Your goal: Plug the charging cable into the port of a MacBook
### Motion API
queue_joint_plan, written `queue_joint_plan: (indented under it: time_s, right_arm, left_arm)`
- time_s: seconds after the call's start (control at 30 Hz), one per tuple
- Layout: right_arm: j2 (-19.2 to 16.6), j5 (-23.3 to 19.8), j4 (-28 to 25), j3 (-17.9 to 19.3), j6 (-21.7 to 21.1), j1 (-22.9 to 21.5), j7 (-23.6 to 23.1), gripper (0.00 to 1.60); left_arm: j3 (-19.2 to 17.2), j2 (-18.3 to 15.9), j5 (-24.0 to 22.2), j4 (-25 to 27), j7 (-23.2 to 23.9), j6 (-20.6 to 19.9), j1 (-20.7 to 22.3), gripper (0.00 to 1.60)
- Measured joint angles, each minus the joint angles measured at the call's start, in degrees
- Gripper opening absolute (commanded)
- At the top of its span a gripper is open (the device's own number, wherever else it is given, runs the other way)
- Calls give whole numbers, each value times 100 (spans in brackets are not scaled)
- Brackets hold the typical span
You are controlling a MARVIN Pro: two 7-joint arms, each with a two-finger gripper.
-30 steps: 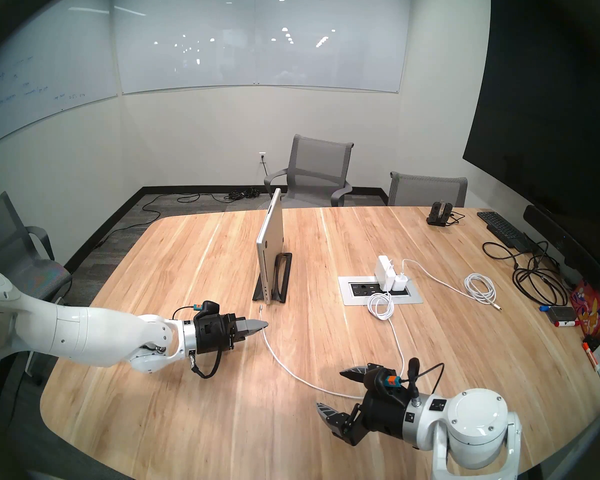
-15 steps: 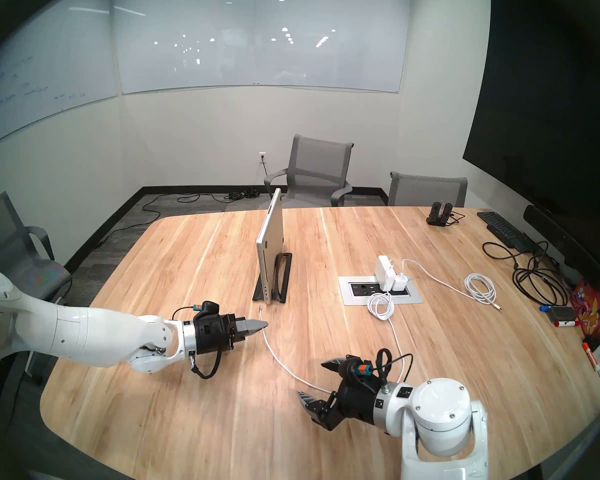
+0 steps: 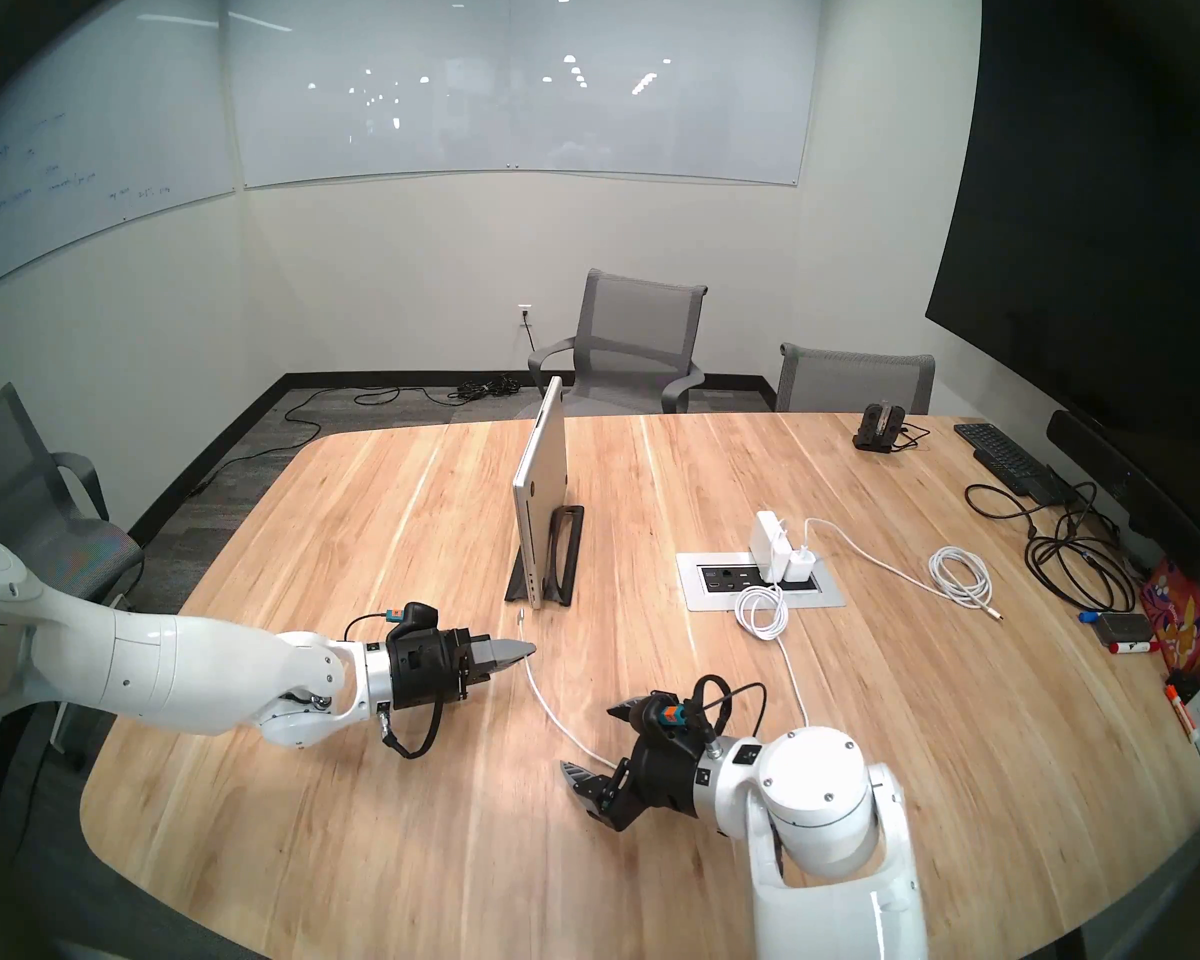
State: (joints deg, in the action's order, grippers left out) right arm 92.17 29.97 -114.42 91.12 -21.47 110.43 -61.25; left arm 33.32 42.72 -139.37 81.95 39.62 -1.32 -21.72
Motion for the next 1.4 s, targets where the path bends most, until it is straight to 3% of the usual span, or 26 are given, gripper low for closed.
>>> queue_joint_plan:
  time_s: [0.77,1.4]
  right_arm:
    - [-183,-103,997,-742,-421,-1142,916,160]
    - [-154,-268,1301,-1048,-690,-1694,1424,160]
  left_arm:
    - [96,28,-33,-12,84,57,44,0]
    - [173,52,-80,-18,122,75,88,0]
